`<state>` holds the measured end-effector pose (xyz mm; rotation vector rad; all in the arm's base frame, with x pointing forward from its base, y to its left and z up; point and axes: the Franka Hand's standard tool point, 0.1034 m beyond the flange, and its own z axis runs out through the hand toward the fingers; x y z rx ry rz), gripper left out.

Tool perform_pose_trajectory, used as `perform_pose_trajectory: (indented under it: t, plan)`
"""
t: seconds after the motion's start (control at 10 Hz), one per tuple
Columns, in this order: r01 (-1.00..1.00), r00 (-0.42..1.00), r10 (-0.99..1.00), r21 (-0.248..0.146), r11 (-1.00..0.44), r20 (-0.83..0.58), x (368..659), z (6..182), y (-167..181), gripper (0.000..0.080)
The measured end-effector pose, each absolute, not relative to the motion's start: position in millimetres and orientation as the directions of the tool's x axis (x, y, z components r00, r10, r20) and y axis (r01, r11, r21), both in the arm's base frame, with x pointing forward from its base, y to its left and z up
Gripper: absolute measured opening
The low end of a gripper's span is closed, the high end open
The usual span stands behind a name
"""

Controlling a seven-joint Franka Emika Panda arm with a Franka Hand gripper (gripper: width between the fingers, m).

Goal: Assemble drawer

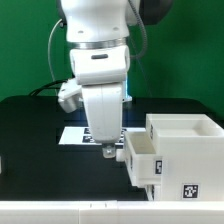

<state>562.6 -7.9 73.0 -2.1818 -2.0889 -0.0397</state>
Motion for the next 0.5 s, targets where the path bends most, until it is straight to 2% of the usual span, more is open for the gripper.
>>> perform_pose_trajectory:
  t: [0.2,0.5]
  plan:
    - [0.996,0.066,0.992,-0.066,-0.060,0.107,561,74.9,16,0.0648]
    - [0.994,0.102,0.989,-0.060,-0.096,0.103,560,74.2,16,0.0648]
